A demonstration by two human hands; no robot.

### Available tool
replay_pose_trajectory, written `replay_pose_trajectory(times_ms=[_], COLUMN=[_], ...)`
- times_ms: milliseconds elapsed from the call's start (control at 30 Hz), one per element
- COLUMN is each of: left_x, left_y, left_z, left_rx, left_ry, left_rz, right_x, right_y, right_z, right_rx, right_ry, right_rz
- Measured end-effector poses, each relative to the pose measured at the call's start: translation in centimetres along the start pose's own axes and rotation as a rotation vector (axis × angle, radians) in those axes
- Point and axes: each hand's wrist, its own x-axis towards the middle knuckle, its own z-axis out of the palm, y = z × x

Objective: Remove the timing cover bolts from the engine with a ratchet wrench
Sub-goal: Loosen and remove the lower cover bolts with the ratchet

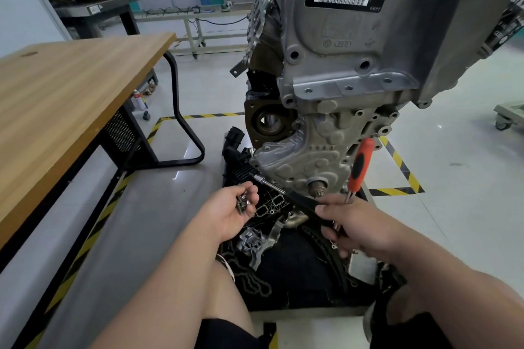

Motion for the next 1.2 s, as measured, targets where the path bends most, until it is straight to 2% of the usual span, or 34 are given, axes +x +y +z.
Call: replay_pose_trajectory(times_ms=[67, 200, 367, 600, 933, 1200], left_x=[0.0, 0.5, 1.4, 1.4, 0.3, 0.0], left_y=[0.1, 0.1, 0.1, 0.1, -0.4, -0.7], left_z=[-0.1, -0.2, -0.3, 0.1, 0.4, 0.6], left_rx=[0.006, 0.017, 0.042, -0.026, -0.159, -0.178], left_ry=[-0.012, -0.012, 0.011, 0.009, -0.001, -0.092], left_rz=[-0.010, -0.019, 0.006, 0.009, -0.002, -0.024], right_x=[-0.3, -1.4, -2.2, -1.9, -1.6, -1.8], right_y=[0.5, 3.3, 4.4, 4.5, 4.3, 4.7], right_z=[-1.8, -3.8, -3.9, -3.4, -2.9, -3.3], right_rx=[-0.048, 0.140, 0.261, 0.249, 0.235, 0.261], right_ry=[-0.065, -0.127, -0.217, -0.082, -0.122, -0.048], right_rz=[-0.013, 0.044, -0.066, -0.005, -0.052, -0.054])
